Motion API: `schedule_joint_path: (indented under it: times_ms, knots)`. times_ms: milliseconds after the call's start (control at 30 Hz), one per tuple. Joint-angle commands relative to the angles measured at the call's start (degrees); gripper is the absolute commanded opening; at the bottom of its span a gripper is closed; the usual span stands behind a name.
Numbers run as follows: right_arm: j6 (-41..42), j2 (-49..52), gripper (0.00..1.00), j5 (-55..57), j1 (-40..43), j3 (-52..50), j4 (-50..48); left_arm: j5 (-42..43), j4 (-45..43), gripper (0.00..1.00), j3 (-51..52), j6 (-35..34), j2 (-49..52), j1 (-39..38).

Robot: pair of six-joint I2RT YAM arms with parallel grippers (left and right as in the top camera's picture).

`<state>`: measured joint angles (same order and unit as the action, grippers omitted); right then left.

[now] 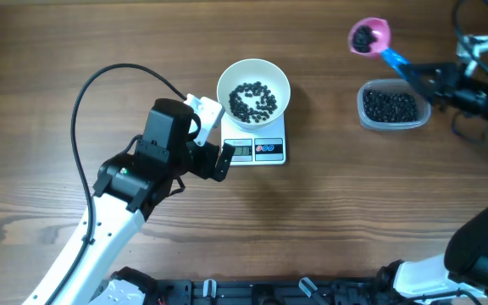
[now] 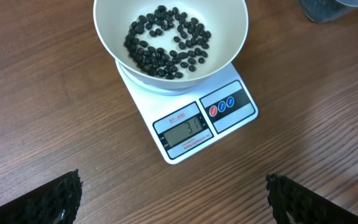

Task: Scoop item into bowl and weigh 150g on scale
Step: 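Lift the filled pink cup with the right gripper over the white bowl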

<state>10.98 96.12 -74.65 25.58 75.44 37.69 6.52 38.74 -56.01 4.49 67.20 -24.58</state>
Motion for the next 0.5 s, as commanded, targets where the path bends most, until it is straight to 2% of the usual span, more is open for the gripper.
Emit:
schedule_joint_path:
  times_ms: [0, 67, 200, 367, 467]
  knots:
    - [8.59, 0.50, 0.04, -1.18, -6.80, -0.20, -7.10, 0.07, -0.15, 1.00, -1.01, 1.09, 0.31, 0.33]
    - [12.17, 0.50, 0.04, 0.90, -10.23, -0.20, -12.00, 0.07, -0.15, 1.00, -1.01, 1.11, 0.31, 0.33]
    - [12.79, 0.52, 0.04, 1.97, -15.63, -0.20, -17.81, 0.07, -0.15, 1.00, -1.01, 1.09, 0.31, 0.33]
    - [9.14, 0.55, 0.04, 10.23, -21.62, -0.20, -18.49, 0.07, -0.15, 1.00, -1.01, 1.09, 0.31, 0.33]
    - [3.45, 0.55, 0.04, 15.15, -24.37, -0.20, -17.46, 0.07, -0.15, 1.00, -1.01, 1.09, 0.31, 0.33]
